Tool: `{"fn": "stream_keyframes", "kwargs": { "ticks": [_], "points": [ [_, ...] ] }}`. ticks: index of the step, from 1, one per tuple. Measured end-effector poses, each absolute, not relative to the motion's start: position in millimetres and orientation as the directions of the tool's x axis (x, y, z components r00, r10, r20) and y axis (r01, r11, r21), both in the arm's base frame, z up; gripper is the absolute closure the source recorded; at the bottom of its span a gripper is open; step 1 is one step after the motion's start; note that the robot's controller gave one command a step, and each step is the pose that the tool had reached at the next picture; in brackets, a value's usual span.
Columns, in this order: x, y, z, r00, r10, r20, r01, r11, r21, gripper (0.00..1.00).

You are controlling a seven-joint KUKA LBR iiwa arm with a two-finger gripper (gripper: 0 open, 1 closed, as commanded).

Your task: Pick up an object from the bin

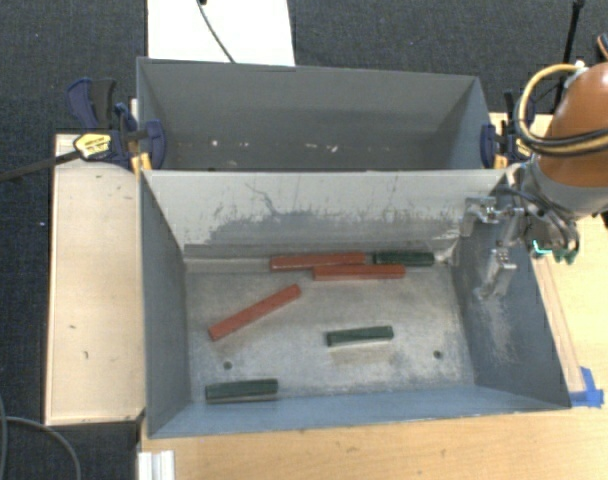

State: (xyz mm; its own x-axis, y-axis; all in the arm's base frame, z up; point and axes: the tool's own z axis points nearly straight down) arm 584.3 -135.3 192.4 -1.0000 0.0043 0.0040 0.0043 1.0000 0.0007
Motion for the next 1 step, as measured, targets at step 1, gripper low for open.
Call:
{"fn": "stream_keyframes", "kwargs": {
  "ticks": [1],
  "points": [
    [573.6,-30.7,67.1,-0.989,-0.151,0.001,-0.151,0.989,0.004,0.00]
  ]
}}
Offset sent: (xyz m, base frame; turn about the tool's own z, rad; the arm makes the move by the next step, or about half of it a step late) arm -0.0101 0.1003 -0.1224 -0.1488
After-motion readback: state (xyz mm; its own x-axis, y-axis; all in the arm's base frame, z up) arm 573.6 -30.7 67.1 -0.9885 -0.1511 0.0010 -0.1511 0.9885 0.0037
